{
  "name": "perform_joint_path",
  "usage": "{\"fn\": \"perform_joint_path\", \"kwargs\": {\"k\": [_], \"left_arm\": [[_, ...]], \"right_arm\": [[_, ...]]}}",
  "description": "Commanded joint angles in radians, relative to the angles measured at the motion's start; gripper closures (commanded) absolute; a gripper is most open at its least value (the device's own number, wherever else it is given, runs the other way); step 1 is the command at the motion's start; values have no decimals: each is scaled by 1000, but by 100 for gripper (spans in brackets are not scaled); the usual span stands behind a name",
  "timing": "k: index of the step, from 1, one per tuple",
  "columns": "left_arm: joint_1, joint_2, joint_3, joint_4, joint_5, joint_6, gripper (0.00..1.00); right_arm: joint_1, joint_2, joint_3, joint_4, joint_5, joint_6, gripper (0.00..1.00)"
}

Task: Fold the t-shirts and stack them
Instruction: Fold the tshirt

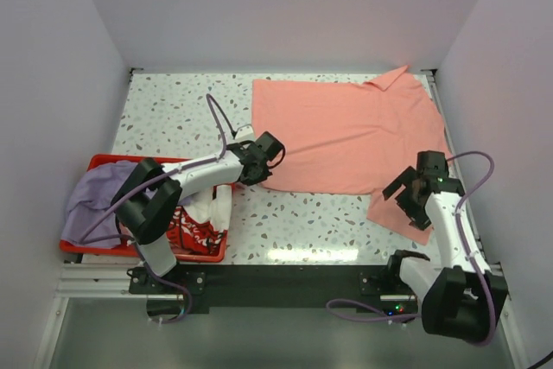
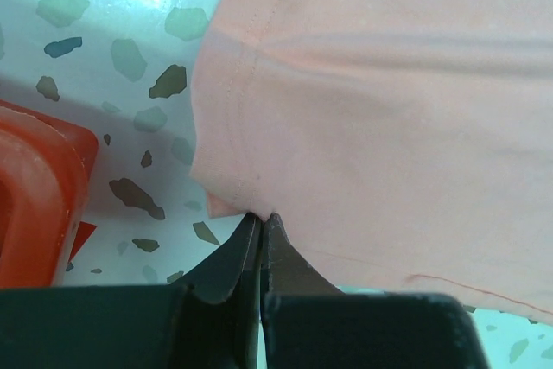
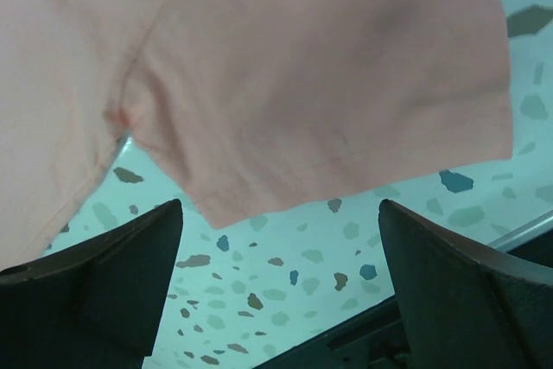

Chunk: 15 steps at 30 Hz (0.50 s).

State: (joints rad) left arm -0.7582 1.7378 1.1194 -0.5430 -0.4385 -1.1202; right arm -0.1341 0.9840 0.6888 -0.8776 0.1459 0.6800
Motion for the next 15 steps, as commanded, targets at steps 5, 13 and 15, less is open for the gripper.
{"fn": "perform_joint_path", "kwargs": {"k": [5, 13, 15], "left_arm": [[7, -43, -18, 37, 14, 29, 100], [10, -41, -3, 34, 14, 37, 100], [8, -40, 0, 32, 14, 39, 100]], "right_arm": [[-345, 99, -149, 80, -219, 21, 1], [-392, 105, -158, 85, -194, 7, 2], [-397, 116, -164, 98, -177, 16, 2]]}}
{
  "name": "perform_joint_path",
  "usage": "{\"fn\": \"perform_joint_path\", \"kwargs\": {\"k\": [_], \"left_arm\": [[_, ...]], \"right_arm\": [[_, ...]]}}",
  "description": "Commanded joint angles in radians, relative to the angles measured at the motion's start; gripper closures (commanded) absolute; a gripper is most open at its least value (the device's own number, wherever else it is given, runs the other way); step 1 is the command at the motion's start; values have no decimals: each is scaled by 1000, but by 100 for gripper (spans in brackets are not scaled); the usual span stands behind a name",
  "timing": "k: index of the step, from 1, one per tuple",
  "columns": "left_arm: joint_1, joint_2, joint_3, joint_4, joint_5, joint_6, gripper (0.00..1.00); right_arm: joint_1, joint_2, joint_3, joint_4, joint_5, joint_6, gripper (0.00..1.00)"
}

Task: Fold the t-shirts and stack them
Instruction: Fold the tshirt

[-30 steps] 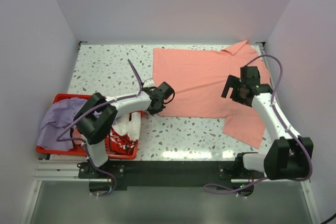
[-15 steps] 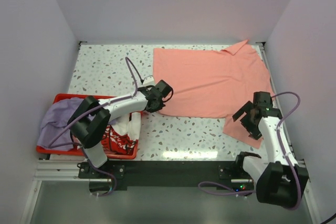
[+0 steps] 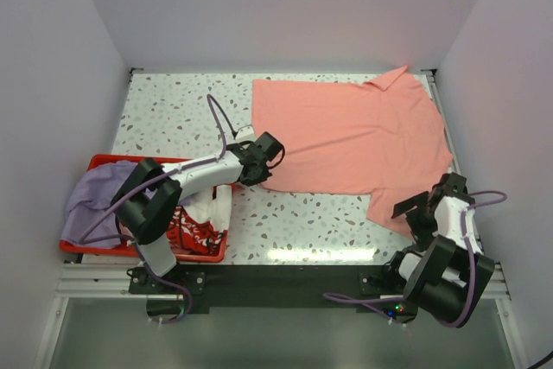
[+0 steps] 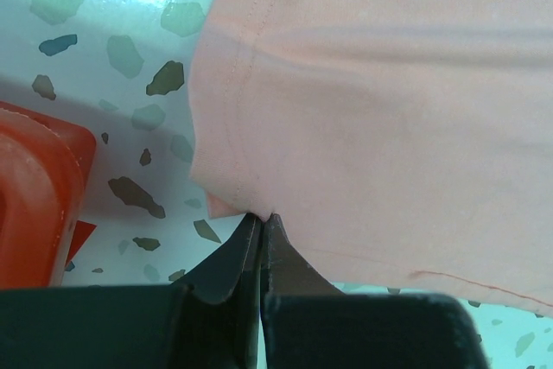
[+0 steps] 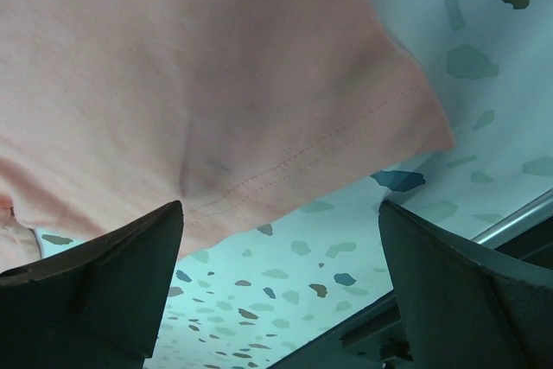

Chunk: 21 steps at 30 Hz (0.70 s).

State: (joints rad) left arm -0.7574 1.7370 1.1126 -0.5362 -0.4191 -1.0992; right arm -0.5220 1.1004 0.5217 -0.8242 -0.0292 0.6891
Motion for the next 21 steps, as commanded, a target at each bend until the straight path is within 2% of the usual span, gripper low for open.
{"fn": "perform_joint_path", "kwargs": {"k": [1, 6, 7, 9, 10, 12, 13, 15, 16, 19, 21], "left_arm": [[9, -39, 10, 25, -6, 18, 100], [13, -40, 15, 15, -6, 22, 100], [16, -39, 16, 12, -7, 22, 100], [15, -44, 10, 7, -9, 22, 100], [16, -50, 9, 8, -9, 21, 100], [15, -51, 6, 8, -7, 19, 100], [15, -53, 4, 8, -6, 19, 100], [15, -57, 1, 8, -1, 16, 100], [15, -57, 0, 8, 0, 15, 100], [17, -63, -2, 10, 5, 16, 100], [15, -68, -5, 10, 6, 15, 100]], "right_arm": [[-9, 6, -2, 51, 9, 7, 2], [-10, 64, -57, 144, 15, 18, 7], [-10, 67, -61, 161, 0, 15, 12], [-10, 62, -61, 183, -8, 9, 17], [-10, 56, -63, 192, -8, 4, 27], [-10, 32, -71, 212, 0, 6, 39], [-10, 10, -74, 215, 5, 9, 55], [-10, 1, -74, 223, 0, 1, 70], [-10, 3, -74, 226, -8, -6, 84], [-10, 4, -55, 235, -43, -49, 100], [-10, -2, -31, 223, -32, -72, 100]]}}
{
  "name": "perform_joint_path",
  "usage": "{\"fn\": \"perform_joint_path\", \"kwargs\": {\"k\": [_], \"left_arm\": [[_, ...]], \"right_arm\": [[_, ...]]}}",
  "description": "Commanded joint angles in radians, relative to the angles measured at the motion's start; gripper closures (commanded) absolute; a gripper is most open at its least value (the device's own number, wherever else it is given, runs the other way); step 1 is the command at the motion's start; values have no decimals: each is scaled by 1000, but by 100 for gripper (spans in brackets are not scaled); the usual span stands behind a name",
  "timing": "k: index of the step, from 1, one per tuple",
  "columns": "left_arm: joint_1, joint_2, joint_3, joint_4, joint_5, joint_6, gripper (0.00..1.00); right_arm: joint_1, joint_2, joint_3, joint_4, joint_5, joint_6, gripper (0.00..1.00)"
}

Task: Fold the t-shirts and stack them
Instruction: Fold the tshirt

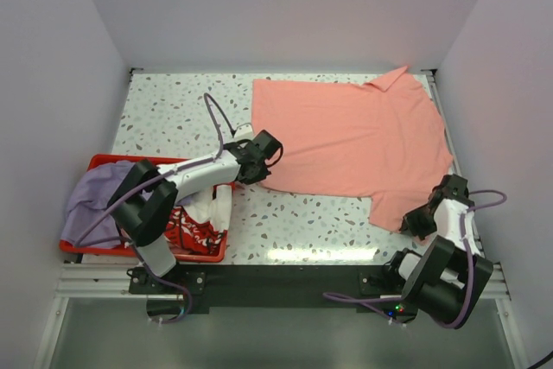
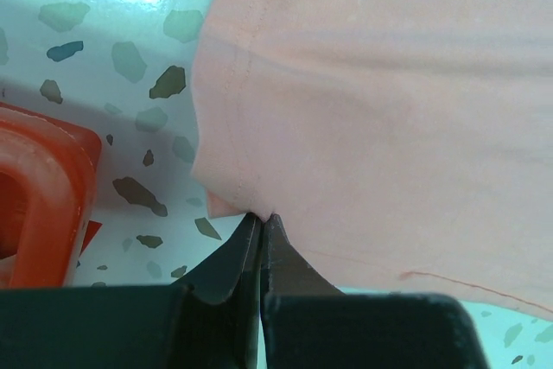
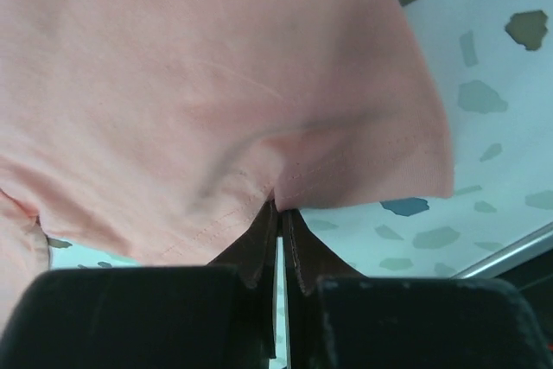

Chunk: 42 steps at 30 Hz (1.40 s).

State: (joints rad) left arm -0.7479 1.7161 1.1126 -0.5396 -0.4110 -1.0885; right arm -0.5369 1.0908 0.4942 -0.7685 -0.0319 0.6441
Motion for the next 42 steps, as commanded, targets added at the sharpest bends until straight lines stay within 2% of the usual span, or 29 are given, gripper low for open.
{"fn": "perform_joint_path", "kwargs": {"k": [1, 10, 24, 31, 42], "left_arm": [[5, -50, -5, 15, 3, 4, 100], [5, -104, -36, 9, 3, -22, 100], [-16, -194, -174, 27, 41, -86, 100], [-16, -181, -149, 29, 41, -64, 100], [19, -107, -34, 23, 60, -30, 100]], "right_arm": [[3, 3, 10, 157, -28, -38, 100], [9, -17, 112, 57, -69, -98, 100], [14, -100, 196, -149, -63, -118, 100], [14, -97, 221, -129, -89, -123, 100], [44, -45, 293, -2, -155, -64, 100]]}}
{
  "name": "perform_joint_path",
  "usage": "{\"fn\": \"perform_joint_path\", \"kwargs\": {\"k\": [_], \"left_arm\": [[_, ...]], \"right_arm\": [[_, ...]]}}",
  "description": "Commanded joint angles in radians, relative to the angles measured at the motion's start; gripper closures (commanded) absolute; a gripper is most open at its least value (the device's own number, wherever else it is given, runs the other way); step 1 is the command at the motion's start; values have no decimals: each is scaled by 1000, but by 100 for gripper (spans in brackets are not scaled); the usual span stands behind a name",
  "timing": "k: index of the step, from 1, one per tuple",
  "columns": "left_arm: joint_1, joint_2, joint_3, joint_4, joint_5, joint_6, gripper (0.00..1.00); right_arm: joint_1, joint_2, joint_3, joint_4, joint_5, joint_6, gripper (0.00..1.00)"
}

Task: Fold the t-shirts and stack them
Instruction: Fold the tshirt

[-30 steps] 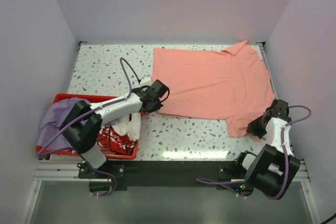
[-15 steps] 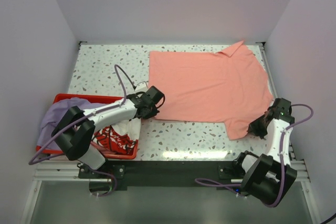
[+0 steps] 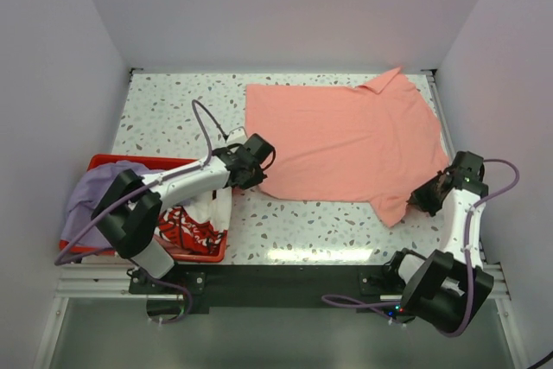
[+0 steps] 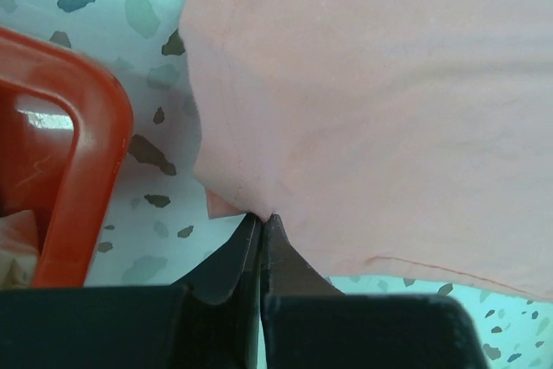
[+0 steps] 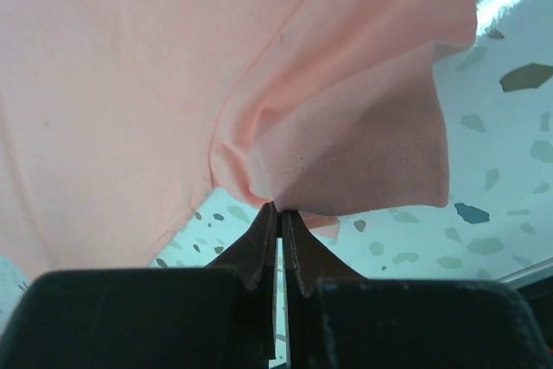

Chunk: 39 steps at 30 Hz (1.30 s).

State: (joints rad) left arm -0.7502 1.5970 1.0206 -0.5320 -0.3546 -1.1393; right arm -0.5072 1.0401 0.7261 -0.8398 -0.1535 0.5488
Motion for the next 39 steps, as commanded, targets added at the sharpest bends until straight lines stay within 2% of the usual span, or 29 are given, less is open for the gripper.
{"fn": "perform_joint_path", "kwargs": {"k": [1, 7, 12, 30, 39], "left_arm": [[26, 24, 67, 13, 5, 32, 100], [75, 61, 127, 3, 12, 64, 100], [123, 81, 162, 12, 25, 95, 100], [216, 216, 332, -14, 11, 144, 100], [250, 310, 423, -25, 26, 179, 100]], "right_arm": [[31, 17, 71, 79, -23, 37, 100], [163, 83, 189, 143, 71, 89, 100], [219, 216, 309, 189, 107, 103, 100], [285, 521, 633, 263, 198, 115, 100], [312, 667, 772, 278, 190, 76, 100]]}}
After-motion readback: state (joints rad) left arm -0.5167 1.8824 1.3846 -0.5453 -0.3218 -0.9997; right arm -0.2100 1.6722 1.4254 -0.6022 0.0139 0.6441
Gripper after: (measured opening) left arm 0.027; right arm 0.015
